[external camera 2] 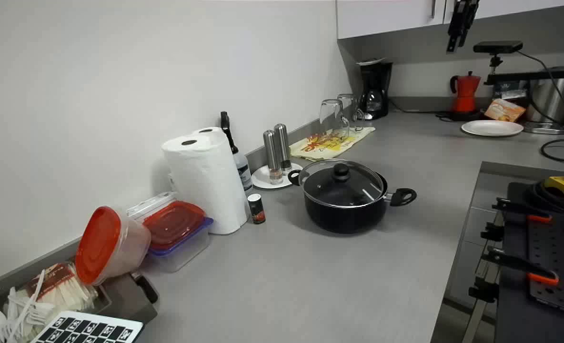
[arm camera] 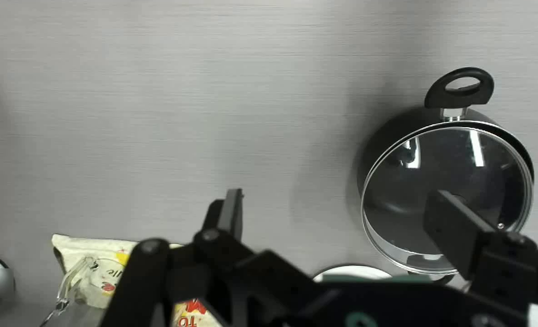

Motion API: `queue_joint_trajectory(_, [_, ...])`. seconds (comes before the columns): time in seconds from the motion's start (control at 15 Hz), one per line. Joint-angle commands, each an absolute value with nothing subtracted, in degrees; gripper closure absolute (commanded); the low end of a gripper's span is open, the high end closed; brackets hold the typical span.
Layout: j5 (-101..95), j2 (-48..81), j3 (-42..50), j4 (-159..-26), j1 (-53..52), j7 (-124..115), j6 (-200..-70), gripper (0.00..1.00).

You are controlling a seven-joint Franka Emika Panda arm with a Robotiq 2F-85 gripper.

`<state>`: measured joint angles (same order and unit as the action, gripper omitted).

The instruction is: Uncover the pot and put the lid on the counter

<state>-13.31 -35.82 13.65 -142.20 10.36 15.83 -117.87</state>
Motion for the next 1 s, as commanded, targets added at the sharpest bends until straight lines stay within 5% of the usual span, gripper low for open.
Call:
queue_joint_trajectory(0.0, [-13.2, -35.8, 13.6, -142.0, 10.4, 15.9, -117.7, 0.0])
queue_joint_trajectory(0.93, [-9.2, -31.3, 11.6, -139.1, 6.3, 13.7, -124.0, 0.0])
